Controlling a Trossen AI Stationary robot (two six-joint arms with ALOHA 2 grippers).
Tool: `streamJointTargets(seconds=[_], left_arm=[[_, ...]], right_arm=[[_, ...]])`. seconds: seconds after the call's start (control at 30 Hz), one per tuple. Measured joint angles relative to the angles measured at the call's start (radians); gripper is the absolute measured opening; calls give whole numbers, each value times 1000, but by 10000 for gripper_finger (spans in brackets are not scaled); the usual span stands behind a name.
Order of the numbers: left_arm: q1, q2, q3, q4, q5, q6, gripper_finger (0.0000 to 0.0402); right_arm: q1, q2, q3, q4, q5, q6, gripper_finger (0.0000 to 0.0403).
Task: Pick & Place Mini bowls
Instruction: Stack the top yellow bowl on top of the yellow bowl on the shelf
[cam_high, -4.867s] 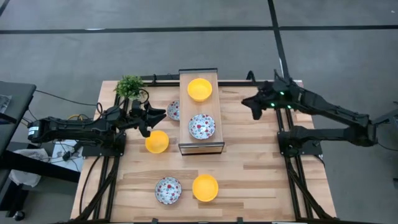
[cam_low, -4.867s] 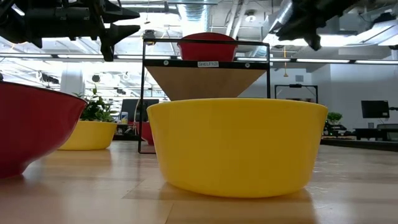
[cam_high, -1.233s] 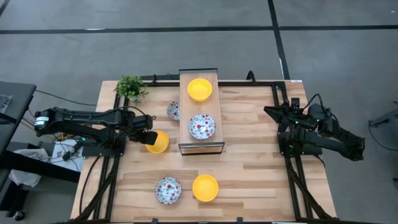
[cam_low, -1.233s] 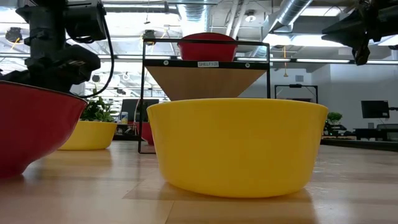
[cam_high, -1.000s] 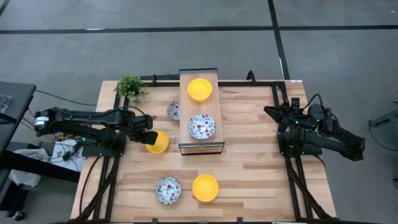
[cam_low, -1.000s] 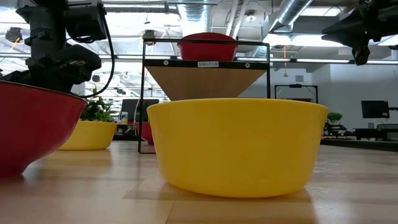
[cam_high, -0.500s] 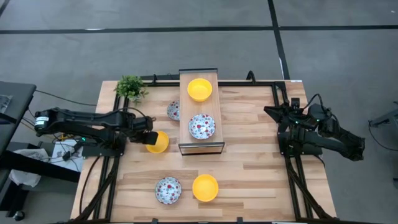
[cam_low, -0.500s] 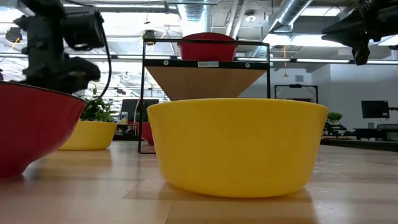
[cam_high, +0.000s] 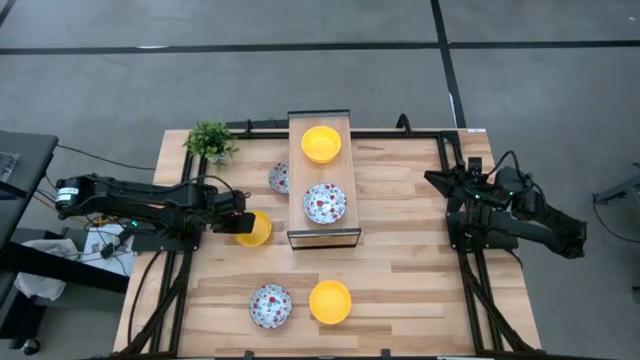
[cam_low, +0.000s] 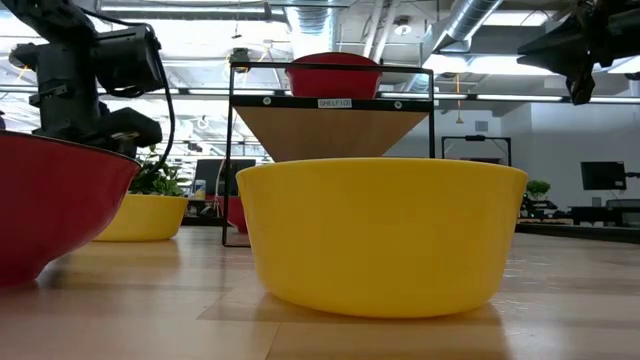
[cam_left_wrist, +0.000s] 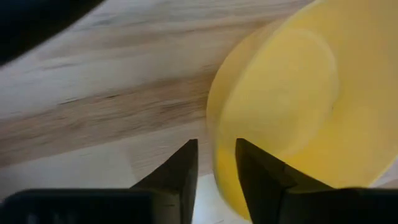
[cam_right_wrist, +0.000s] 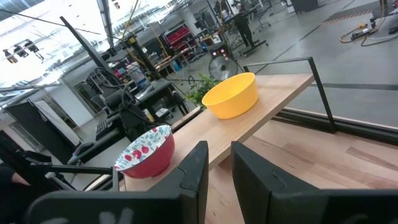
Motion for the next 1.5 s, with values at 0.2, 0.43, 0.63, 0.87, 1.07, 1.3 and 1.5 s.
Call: streamJointTargets(seconds=[0.2, 0.43, 0.63, 0.87, 1.07, 1.3, 1.5], left_arm=[[0, 0, 0, 0, -3, -1, 26], [0, 0, 0, 0, -3, 1, 8], [0, -32, 0, 4, 38, 27, 5], [0, -213, 0, 46, 41, 218, 4], [0, -373, 1, 111, -51, 556, 4], [0, -455, 2, 222, -106, 824, 5], [0, -461, 2, 447, -84, 933, 6]], right_arm=[[0, 0, 0, 0, 0, 0, 58], [0, 0, 0, 0, 0, 0, 58], [0, 0, 0, 0, 0, 0, 58], [0, 0, 0, 0, 1, -1, 58], [0, 0, 0, 0, 1, -8, 58], [0, 0, 0, 0, 1, -8, 58], [0, 0, 0, -1, 1, -8, 58]])
